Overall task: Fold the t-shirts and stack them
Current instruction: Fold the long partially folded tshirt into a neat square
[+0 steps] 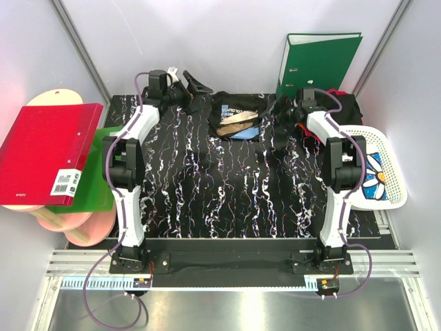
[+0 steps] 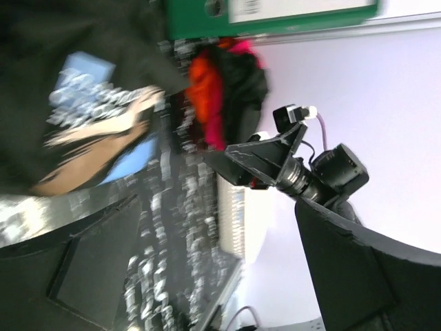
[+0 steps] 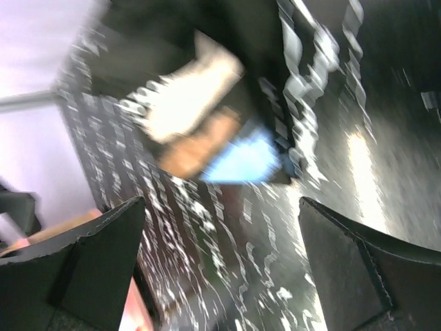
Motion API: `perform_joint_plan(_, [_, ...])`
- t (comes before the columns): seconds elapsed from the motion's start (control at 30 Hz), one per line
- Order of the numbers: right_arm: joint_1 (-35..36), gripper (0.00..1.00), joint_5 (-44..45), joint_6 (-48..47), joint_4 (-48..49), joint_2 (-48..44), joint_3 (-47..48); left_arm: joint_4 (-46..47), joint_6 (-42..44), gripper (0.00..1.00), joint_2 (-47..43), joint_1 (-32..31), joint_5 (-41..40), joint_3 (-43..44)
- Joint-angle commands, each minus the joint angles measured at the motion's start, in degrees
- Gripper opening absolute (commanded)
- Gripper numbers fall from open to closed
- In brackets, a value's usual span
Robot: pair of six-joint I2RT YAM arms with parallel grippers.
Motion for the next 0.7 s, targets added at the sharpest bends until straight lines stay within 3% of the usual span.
perform_joint_plan(0.0, [0.04, 1.0, -4.15, 2.63, -3.45, 2.23, -2.63, -18.19, 12.66, 0.99, -1.72, 0.19, -5.19, -2.35])
perform_joint_plan(0.23, [0.13, 1.0, -5.82, 3.6, -3.36, 5.48, -1.5, -20.07, 13.9, 0.99, 0.73, 0.01, -6.18, -9.04])
perform_joint_plan(0.5, [1.09, 1.0, -7.31, 4.66, -3.27, 12.94, 5.43, -21.56, 13.47, 0.99, 6.62, -2.44, -5.74, -5.18])
perform_joint_plan(0.67, [2.41, 0.94, -9.16, 7.46, -3.36, 17.61, 10.8, -22.79, 12.24, 0.99, 10.49, -3.59, -6.09, -1.41])
